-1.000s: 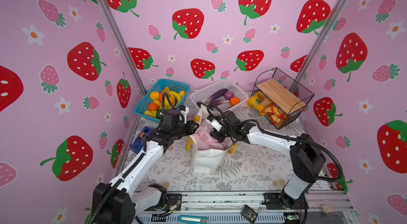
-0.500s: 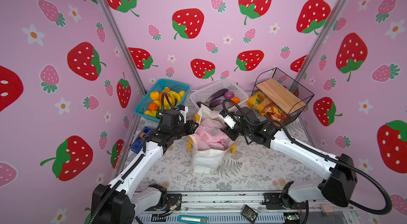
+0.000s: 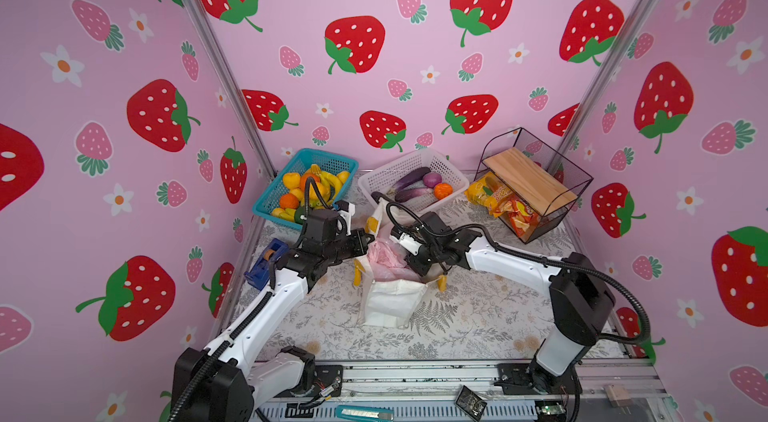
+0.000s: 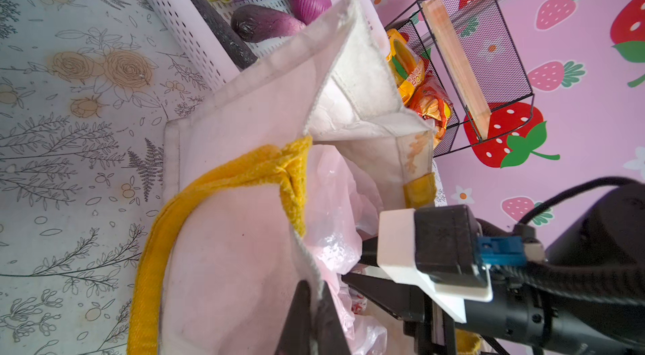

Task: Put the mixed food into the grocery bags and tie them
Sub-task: 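Lower the pink bag into the white tote and open the right gripper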

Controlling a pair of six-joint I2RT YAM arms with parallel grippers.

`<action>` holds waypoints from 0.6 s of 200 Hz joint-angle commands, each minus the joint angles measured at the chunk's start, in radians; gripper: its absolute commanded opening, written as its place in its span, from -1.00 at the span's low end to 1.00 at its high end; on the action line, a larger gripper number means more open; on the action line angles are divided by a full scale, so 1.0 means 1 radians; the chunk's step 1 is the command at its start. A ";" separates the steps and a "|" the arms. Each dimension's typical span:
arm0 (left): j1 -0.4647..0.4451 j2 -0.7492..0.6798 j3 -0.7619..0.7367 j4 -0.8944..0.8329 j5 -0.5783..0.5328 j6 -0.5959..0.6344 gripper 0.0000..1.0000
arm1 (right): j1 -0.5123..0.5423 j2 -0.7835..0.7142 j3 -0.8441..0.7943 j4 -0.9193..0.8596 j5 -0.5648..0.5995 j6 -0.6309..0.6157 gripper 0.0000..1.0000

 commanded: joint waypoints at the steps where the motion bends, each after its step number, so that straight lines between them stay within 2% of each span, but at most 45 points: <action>1: 0.000 -0.011 -0.016 -0.008 0.008 -0.007 -1.00 | 0.009 -0.034 0.000 -0.003 0.023 -0.019 -0.39; 20: 0.000 -0.018 -0.021 -0.005 0.001 -0.010 -1.00 | 0.008 -0.149 -0.053 0.092 0.021 -0.031 -0.14; 37: 0.000 -0.023 -0.021 -0.003 0.000 -0.011 -1.00 | 0.010 -0.252 -0.116 0.207 -0.070 -0.025 0.02; 55: 0.000 -0.022 -0.020 -0.002 -0.001 -0.010 -1.00 | 0.018 -0.297 -0.167 0.336 -0.155 0.002 0.17; 94: 0.000 -0.022 -0.019 -0.005 -0.003 -0.008 -1.00 | 0.069 -0.220 -0.126 0.446 -0.184 0.011 0.28; 120: 0.000 -0.021 -0.017 -0.007 -0.005 -0.009 -1.00 | 0.088 -0.135 -0.097 0.508 -0.186 0.039 0.15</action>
